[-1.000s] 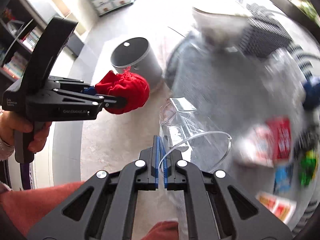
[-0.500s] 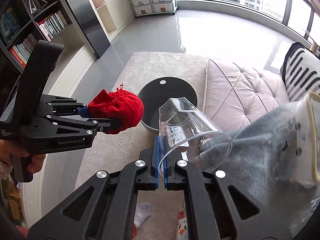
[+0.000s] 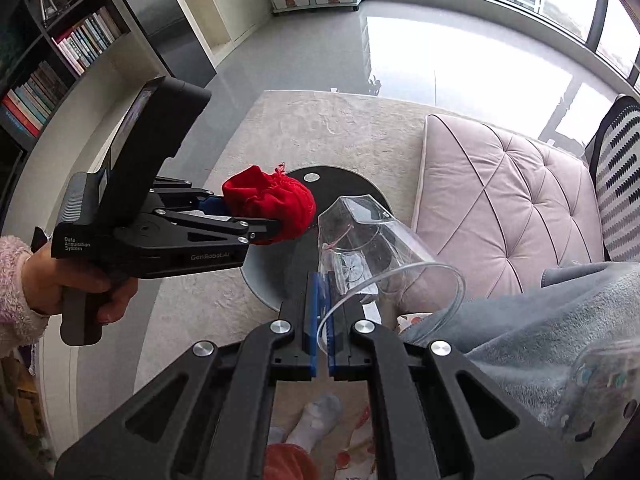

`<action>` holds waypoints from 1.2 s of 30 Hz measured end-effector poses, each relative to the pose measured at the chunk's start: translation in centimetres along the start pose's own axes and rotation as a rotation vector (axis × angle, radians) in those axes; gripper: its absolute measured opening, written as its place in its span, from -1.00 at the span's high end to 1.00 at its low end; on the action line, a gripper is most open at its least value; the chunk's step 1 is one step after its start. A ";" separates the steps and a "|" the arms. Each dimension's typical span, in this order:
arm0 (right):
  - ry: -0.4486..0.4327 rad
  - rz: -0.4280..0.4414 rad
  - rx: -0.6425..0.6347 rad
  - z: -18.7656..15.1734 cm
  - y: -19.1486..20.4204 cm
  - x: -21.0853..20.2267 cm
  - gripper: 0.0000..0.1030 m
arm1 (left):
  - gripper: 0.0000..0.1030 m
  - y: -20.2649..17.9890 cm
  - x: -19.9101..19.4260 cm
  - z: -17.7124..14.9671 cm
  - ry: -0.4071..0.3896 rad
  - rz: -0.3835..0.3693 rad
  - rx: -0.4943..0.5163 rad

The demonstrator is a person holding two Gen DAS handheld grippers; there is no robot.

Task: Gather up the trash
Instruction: 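Carry the red cloth to the grey bin and open the left gripper, then lower the clear cup into the grey bin and open the right gripper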

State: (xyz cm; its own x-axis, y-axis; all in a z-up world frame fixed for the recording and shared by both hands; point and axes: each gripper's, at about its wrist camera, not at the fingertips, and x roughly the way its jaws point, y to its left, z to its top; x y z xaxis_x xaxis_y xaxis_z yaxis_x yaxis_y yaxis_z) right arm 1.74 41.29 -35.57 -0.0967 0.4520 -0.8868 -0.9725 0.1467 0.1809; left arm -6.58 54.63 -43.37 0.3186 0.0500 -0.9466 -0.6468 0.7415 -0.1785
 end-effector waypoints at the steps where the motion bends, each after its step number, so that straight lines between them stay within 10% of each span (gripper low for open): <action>1: 0.006 0.004 -0.009 0.3 -0.1 0.5 0.94 | 0.11 0.2 0.4 0.3 -0.005 0.004 -0.005; 5: 0.037 0.005 -0.046 1.6 -0.3 2.5 0.94 | -0.45 1.4 1.5 0.9 -0.030 0.017 -0.045; 21: 0.083 -0.016 -0.049 3.5 1.6 9.4 0.93 | -0.45 4.2 0.3 -2.1 0.034 0.006 0.046; 27: 0.075 -0.043 -0.055 3.6 1.8 9.8 0.31 | -0.45 4.2 0.3 -2.6 0.045 -0.002 0.073; 36: 0.035 -0.061 0.005 3.3 1.7 7.2 0.31 | -0.45 2.8 -1.3 -2.4 0.042 -0.021 0.139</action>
State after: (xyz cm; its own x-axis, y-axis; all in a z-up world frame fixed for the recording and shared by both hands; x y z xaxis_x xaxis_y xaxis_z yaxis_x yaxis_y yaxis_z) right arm 0.07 47.64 -40.21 -0.0446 0.4107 -0.9107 -0.9757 0.1777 0.1279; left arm -10.45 55.03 -43.23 0.2996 0.0076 -0.9540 -0.5375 0.8275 -0.1622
